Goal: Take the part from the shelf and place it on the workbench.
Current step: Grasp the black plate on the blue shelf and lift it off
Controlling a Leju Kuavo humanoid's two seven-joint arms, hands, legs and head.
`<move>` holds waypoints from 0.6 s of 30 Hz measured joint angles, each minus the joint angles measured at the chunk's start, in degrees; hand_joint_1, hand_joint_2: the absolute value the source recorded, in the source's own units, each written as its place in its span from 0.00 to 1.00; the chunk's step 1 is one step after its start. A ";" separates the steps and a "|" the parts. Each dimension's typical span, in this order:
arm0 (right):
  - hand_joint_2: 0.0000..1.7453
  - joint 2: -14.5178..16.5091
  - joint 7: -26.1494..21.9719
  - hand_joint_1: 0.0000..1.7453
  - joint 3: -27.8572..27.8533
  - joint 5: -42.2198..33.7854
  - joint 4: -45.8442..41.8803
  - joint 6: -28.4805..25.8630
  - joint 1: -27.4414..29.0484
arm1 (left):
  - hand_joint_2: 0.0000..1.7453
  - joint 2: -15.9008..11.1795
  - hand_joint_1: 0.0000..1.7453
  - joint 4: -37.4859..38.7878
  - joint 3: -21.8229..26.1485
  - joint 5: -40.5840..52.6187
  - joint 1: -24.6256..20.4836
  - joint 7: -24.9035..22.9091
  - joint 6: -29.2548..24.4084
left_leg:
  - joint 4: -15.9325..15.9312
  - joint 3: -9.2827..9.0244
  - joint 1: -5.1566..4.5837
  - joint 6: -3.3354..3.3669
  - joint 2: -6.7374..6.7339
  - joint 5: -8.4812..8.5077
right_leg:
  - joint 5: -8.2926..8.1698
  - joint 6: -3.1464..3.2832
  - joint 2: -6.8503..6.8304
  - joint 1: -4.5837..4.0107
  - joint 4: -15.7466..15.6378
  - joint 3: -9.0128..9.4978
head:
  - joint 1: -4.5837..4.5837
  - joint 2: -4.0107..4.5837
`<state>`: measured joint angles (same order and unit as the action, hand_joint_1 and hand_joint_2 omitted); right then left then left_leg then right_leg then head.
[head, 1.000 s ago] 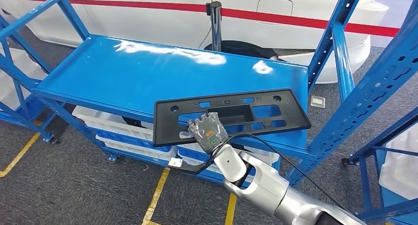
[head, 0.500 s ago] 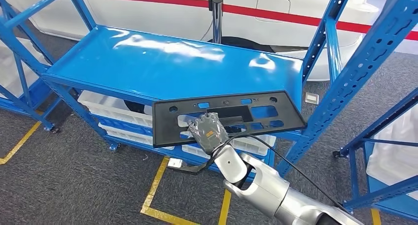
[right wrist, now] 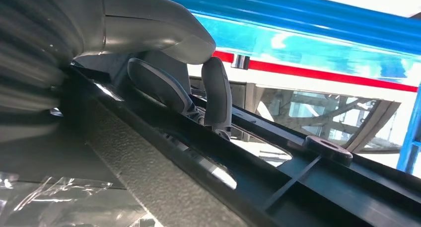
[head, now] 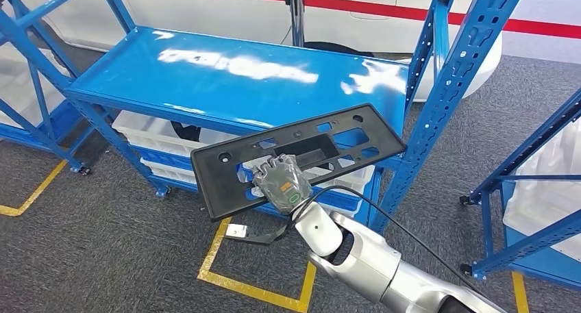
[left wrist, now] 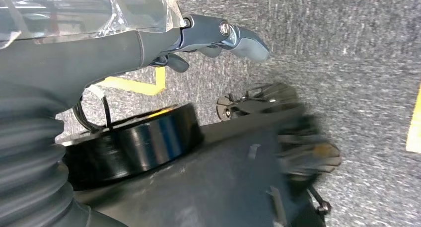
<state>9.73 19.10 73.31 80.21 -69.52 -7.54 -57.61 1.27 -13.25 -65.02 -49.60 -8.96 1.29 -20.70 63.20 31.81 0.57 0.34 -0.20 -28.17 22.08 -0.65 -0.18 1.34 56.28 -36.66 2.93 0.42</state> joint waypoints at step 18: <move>1.00 -0.99 -0.12 1.00 -0.16 -0.89 -0.70 -0.08 1.09 | 1.00 0.24 0.00 0.00 -0.30 0.07 -0.45 -0.51 -0.38 | -8.84 3.12 -0.83 1.63 -0.26 8.40 | 6.35 -2.20 0.31 -0.13 -0.17 8.61 | -0.04 -0.01</move>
<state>8.74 18.98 73.16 79.32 -70.22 -7.62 -56.52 1.51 -13.25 -65.33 -49.53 -9.41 0.78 -21.09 54.36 34.93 -0.27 1.96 -0.45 -19.77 28.43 -2.85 0.13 1.21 56.10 -28.05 2.89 0.42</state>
